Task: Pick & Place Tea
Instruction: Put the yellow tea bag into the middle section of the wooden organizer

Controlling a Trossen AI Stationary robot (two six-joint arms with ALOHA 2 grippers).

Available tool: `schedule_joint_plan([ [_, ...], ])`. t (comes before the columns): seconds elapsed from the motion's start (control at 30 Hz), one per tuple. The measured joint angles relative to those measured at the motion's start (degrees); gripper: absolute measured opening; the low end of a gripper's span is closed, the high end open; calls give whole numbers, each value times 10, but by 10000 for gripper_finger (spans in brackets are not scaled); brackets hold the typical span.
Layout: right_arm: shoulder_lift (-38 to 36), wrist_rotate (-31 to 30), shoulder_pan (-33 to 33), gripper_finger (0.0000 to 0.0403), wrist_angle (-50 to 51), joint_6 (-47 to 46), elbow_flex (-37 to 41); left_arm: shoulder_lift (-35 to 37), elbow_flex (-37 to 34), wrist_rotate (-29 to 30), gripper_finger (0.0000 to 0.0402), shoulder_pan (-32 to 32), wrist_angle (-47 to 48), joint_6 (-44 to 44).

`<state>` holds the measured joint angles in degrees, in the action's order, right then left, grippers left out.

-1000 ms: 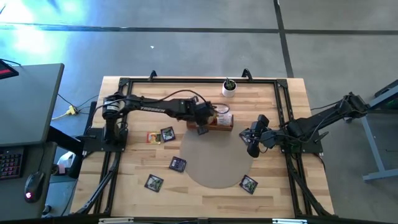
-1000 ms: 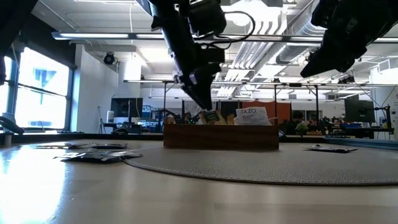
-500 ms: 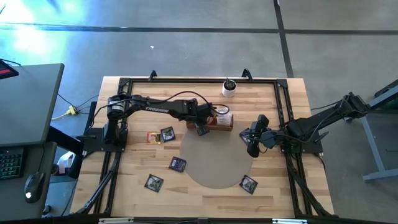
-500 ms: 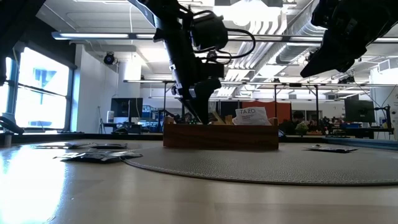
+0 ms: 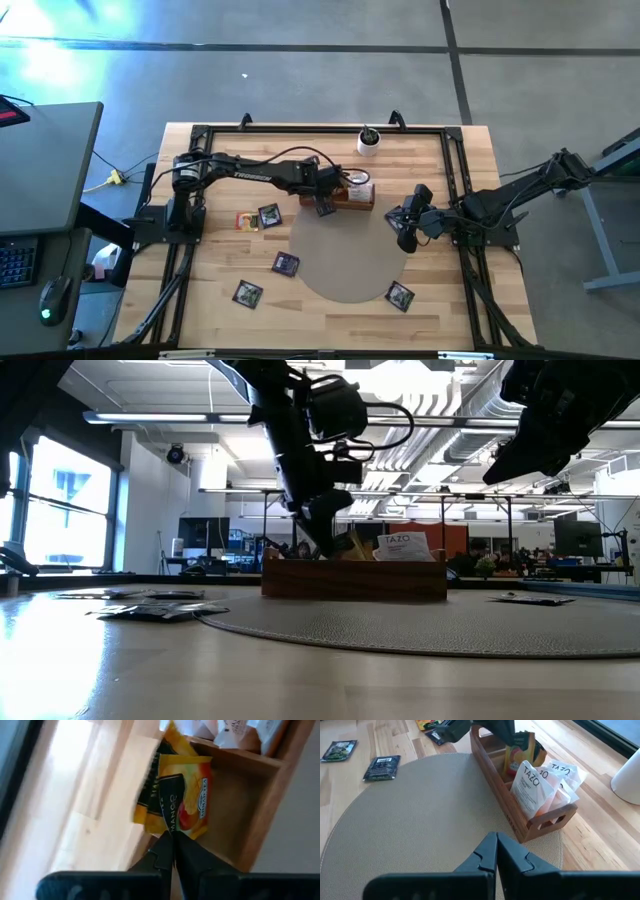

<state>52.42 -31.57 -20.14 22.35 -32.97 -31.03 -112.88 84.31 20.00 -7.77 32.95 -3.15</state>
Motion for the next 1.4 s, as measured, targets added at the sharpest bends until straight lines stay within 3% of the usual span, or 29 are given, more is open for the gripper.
schedule_joint_plan([
  [0.13,0,0,0,4,0,0,0,1,0,24,3,0,2,37],
  [0.33,0,0,0,4,0,0,0,7,1,7,5,0,4,121],
  [0.93,0,0,0,2,0,0,0,7,1,51,7,10,-3,166],
  [1.17,0,0,0,4,0,0,0,7,1,61,71,10,-7,166],
  [1.33,0,0,0,3,0,0,0,7,1,157,123,10,-35,166],
  [1.4,0,0,0,6,0,0,0,7,1,170,132,10,-38,166],
])
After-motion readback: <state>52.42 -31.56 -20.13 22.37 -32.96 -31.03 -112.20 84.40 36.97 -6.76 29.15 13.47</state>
